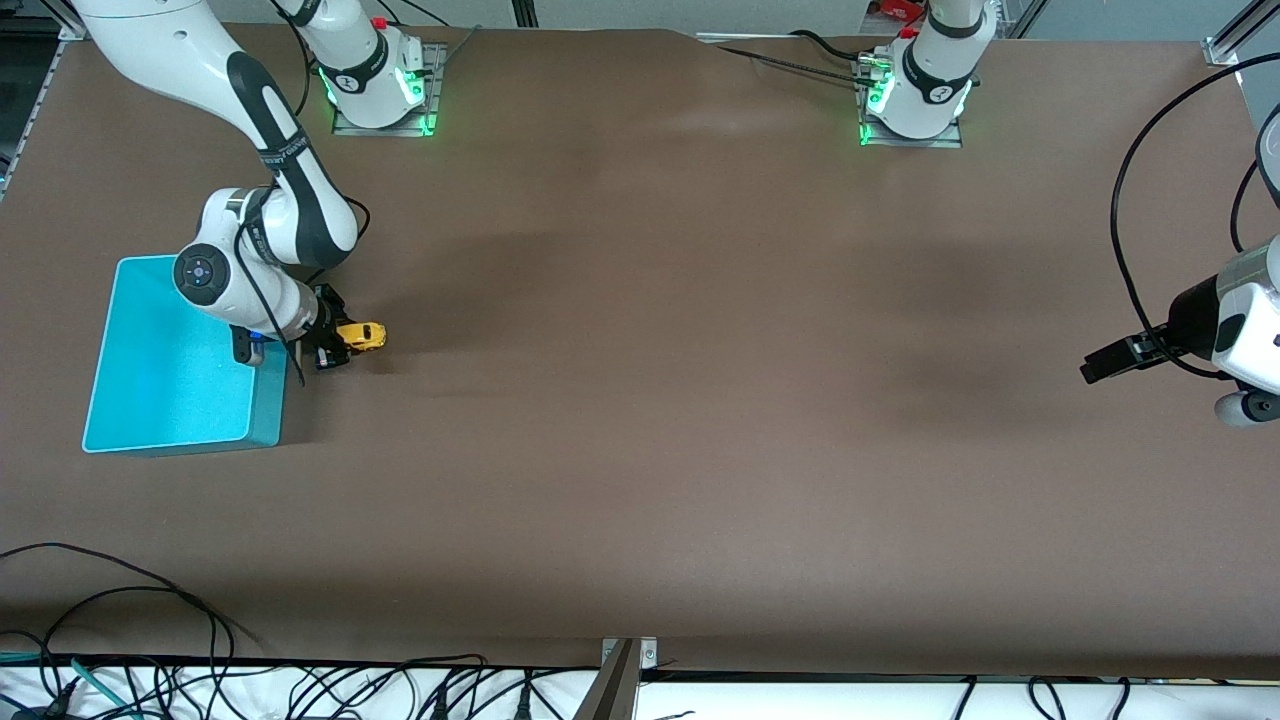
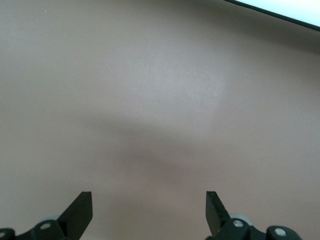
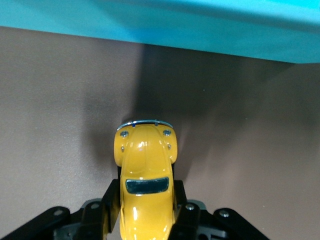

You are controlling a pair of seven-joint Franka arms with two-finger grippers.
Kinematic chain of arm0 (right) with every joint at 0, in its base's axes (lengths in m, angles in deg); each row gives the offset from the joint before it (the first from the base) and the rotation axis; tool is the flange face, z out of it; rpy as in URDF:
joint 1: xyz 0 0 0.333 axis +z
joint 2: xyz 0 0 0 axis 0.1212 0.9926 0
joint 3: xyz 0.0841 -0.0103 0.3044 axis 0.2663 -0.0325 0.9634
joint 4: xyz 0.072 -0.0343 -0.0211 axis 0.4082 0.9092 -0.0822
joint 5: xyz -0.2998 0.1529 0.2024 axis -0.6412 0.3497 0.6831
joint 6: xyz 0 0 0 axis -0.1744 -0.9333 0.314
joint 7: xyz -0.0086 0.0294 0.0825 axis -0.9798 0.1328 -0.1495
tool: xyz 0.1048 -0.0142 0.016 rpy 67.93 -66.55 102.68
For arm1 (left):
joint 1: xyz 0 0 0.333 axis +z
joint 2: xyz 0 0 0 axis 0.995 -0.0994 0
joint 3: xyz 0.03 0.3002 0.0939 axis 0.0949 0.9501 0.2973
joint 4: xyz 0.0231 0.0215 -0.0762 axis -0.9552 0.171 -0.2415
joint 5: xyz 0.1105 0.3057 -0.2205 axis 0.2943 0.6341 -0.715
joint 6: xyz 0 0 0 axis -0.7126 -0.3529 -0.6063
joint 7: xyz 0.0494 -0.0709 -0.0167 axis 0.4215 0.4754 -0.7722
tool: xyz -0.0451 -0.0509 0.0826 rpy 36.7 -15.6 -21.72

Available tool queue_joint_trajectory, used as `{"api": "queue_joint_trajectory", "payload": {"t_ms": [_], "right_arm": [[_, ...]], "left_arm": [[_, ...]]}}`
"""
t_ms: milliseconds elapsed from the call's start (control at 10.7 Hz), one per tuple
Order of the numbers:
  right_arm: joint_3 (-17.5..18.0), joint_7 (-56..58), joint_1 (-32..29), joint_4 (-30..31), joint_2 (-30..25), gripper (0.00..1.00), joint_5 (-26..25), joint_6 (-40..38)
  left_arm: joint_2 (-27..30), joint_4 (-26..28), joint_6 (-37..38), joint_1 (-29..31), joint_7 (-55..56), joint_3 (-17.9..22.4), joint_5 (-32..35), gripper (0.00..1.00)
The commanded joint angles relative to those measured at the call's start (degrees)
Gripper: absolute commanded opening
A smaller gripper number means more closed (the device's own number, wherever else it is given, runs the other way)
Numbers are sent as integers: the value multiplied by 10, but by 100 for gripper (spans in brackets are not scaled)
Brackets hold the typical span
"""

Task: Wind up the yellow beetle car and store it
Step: 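Grasp the car with the right gripper and lift it over the bin, then lower the car into the bin and open the right gripper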

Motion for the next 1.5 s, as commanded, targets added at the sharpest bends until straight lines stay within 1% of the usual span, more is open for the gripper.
{"api": "queue_joint_trajectory", "payload": {"t_ms": [0, 93, 187, 280, 467, 561, 654, 748, 841, 1028, 1215, 1308, 1402], "right_arm": [[0, -6, 7, -9, -45, 8, 6, -33], [-4, -7, 7, -43, -50, 8, 6, -83], [-8, -7, 3, -87, -51, 8, 7, -150], [-19, -7, 1, -133, -51, 8, 7, -209], [-61, -4, 0, -214, -49, 8, 7, -296], [-90, 8, -1, -235, -47, 8, 7, -315], [-119, 19, -1, -236, -43, 8, 6, -315], [-140, 53, -5, -236, -30, 9, 6, -311], [-155, 64, -13, -236, -12, 9, 7, -300], [-160, 81, -40, -227, 22, 12, 6, -258], [-160, 122, -68, -209, 33, 13, 8, -222], [-159, 128, -79, -190, 41, 13, 13, -189], [-160, 127, -76, -146, 39, 13, 13, -141]], "left_arm": [[5, -2, 12, 3, -8, -2, -11, 100], [5, -3, 12, 3, -10, -2, -11, 100], [5, -3, 12, 4, -12, -2, -12, 100], [4, -2, 12, 1, -12, -2, -11, 100], [4, 1, 13, 1, -13, -2, -11, 100], [4, 2, 14, 0, -13, -2, -10, 100], [4, 4, 15, -1, -12, -2, -10, 100], [4, 5, 14, 0, -13, -2, -10, 100], [4, 4, 14, 4, -13, -2, -11, 100], [2, 2, 14, 6, -13, -2, -11, 100], [1, 2, 14, 6, -12, -2, -11, 100], [1, 2, 14, 6, -12, -2, -11, 100], [1, 3, 14, 6, -12, -2, -11, 100]]}}
